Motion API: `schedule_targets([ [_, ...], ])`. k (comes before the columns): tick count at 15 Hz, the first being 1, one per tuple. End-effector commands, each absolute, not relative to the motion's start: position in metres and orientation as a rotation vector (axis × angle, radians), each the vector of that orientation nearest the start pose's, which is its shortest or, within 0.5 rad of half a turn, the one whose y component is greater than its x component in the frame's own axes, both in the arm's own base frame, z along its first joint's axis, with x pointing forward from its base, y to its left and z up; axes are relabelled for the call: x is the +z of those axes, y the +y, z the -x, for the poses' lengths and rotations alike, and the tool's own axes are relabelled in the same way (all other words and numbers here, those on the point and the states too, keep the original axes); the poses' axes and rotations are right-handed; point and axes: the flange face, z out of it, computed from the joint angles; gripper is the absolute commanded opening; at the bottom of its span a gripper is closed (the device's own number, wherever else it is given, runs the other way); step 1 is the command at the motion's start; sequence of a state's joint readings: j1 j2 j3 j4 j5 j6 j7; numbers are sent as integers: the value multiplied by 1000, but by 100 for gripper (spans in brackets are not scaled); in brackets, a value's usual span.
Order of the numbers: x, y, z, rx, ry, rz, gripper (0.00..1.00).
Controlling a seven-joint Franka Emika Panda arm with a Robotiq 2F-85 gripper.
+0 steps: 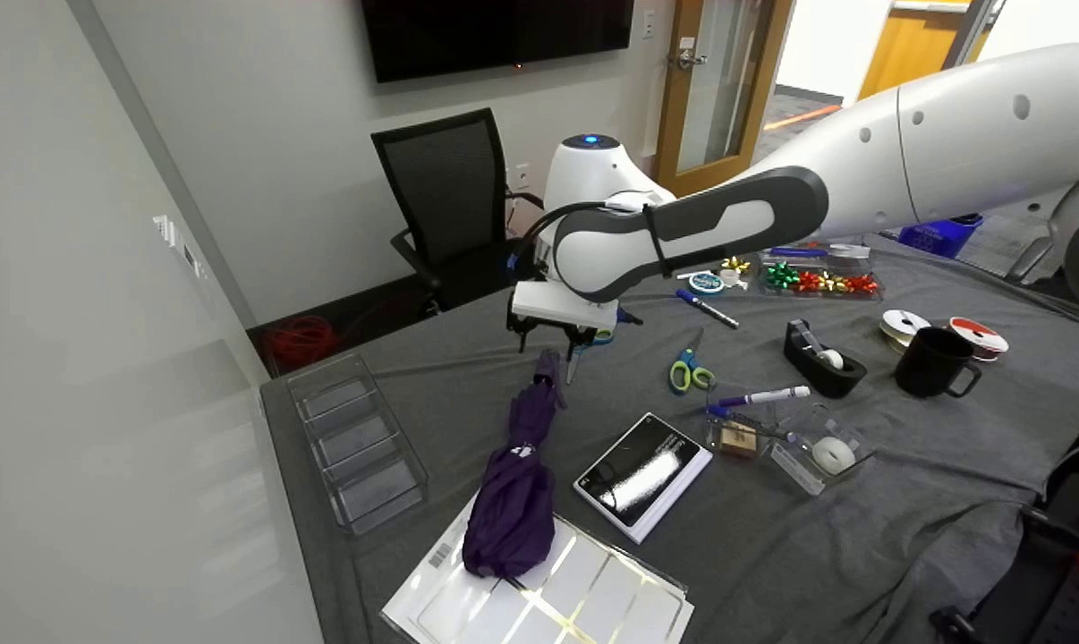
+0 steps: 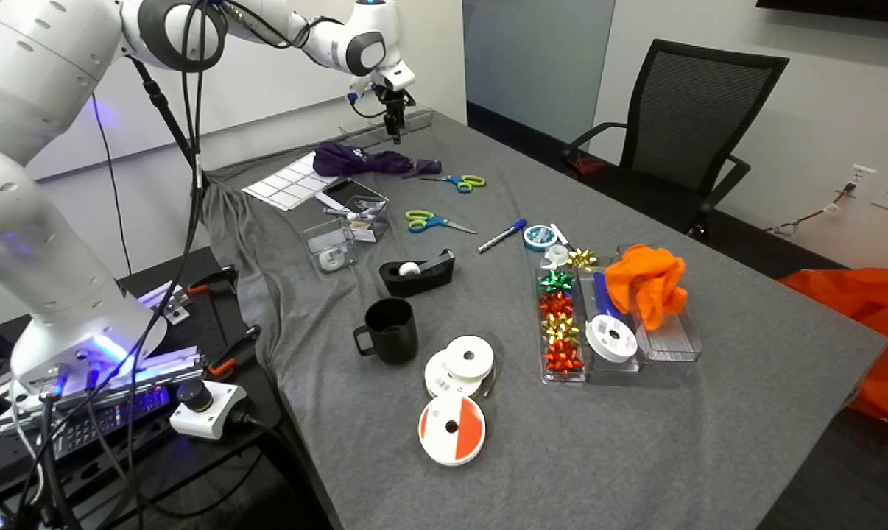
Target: Move the purple umbrella forward and move the clear case to the right
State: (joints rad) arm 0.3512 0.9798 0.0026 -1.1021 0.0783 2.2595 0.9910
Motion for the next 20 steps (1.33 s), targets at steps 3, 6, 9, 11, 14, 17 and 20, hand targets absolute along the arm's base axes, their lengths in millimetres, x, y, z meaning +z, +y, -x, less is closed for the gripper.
schedule_targets([
  [3, 244, 293, -701, -59, 775, 2903, 100],
  [6, 255, 310, -686, -32, 647, 2940, 100],
  [9, 269, 325, -674, -60, 558, 2967, 100],
  [11, 275, 337, -676, -123, 548, 2966, 100],
  [14, 280, 351, -682, -165, 372, 3000, 100],
  [17, 285, 357, -692, -190, 163, 3044, 100],
  [20, 289, 355, -689, -217, 223, 3021, 100],
])
